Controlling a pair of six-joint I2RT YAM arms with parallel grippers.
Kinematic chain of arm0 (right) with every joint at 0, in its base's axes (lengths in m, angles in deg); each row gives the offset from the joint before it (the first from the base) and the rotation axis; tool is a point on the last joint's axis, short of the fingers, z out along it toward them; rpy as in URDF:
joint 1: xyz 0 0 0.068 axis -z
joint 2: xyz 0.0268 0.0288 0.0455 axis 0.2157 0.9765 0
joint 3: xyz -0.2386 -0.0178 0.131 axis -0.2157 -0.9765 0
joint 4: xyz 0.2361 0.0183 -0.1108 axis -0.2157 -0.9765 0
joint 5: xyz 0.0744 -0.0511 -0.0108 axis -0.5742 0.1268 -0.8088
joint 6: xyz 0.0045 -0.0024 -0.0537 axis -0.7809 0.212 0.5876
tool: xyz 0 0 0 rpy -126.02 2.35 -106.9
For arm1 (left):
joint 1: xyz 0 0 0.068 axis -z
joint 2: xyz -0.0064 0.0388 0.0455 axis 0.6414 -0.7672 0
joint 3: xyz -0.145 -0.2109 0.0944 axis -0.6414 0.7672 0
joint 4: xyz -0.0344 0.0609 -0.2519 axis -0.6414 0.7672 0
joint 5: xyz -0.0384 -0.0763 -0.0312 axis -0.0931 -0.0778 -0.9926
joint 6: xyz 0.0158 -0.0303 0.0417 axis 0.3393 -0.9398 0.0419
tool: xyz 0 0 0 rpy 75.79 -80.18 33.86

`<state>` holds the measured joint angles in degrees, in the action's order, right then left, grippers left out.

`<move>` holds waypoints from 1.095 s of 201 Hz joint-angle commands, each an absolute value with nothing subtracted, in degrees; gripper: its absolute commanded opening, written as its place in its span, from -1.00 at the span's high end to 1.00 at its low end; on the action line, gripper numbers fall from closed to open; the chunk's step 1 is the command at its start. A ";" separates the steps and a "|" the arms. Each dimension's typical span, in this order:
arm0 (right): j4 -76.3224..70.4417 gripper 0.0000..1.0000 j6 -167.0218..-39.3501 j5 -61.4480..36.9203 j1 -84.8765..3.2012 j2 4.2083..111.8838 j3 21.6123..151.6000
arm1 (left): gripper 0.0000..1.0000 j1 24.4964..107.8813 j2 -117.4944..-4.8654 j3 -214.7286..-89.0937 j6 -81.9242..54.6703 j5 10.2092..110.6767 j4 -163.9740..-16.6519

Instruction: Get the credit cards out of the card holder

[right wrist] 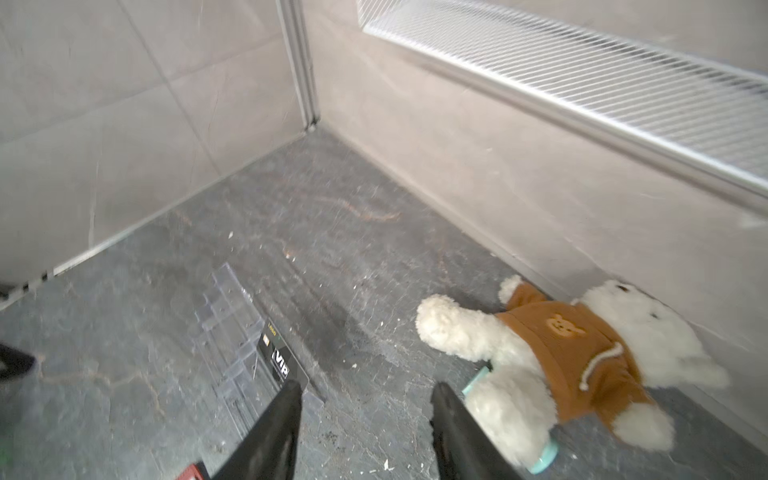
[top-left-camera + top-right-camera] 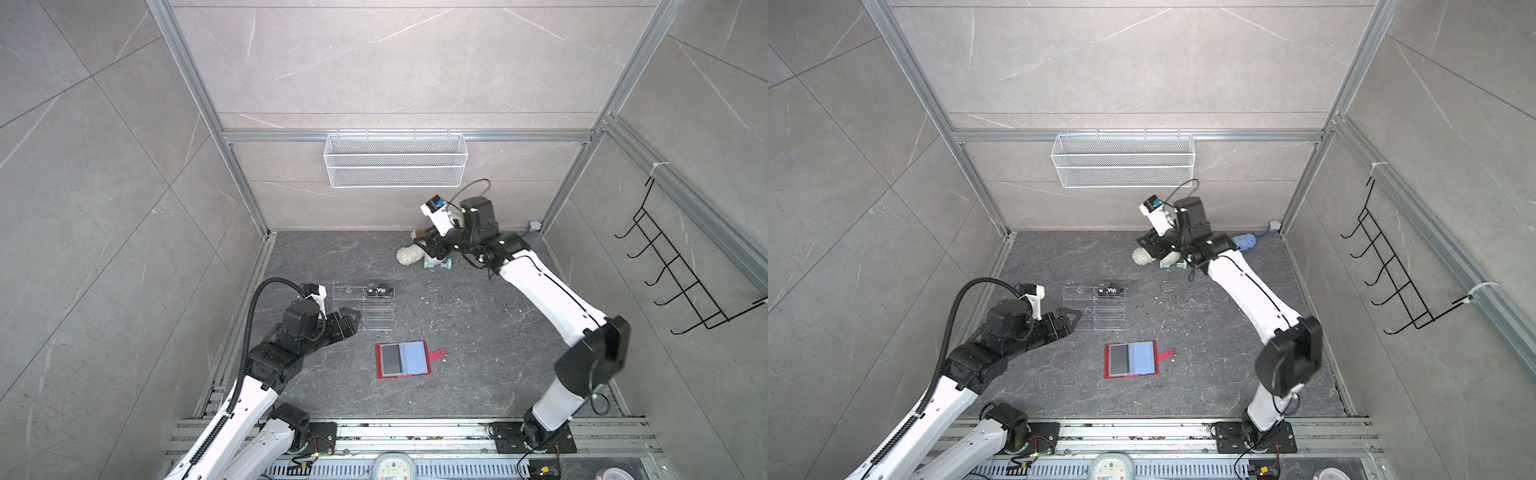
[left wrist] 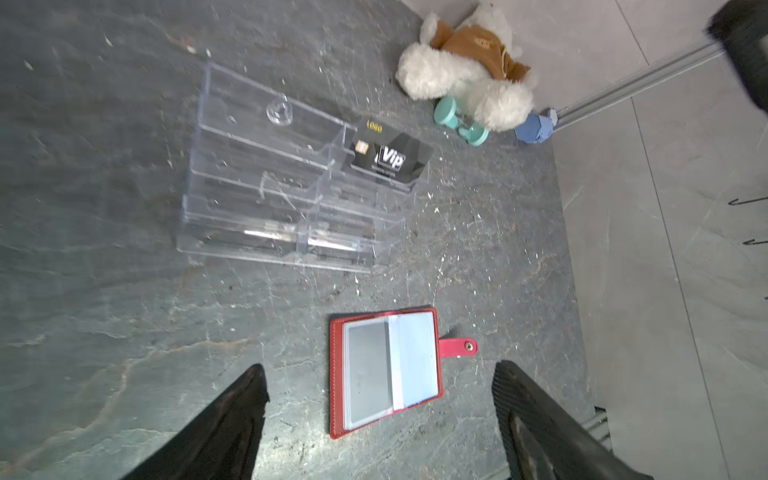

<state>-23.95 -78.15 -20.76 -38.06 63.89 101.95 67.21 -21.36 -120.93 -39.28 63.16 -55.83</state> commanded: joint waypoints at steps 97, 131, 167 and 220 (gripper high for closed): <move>-16.82 -0.31 -105.04 -25.89 -37.22 35.32 69.24 | -0.69 75.03 -30.34 -99.60 -60.91 48.02 -87.51; -15.54 -0.36 -108.67 -29.00 -37.22 30.90 60.03 | -0.66 75.06 -33.70 -95.81 -65.45 46.33 -92.55; -13.16 -0.33 -114.10 -34.00 -37.47 29.24 52.50 | -0.63 75.05 -36.50 -93.15 -68.73 44.68 -97.63; -8.60 -0.10 -120.45 -30.57 -45.21 31.80 45.74 | -0.56 75.05 -41.93 -90.95 -71.65 43.43 -103.08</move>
<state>-13.05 -116.08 -31.71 -41.21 30.43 47.55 74.82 -39.77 -91.94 -69.12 45.35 -97.47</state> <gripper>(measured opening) 0.571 0.786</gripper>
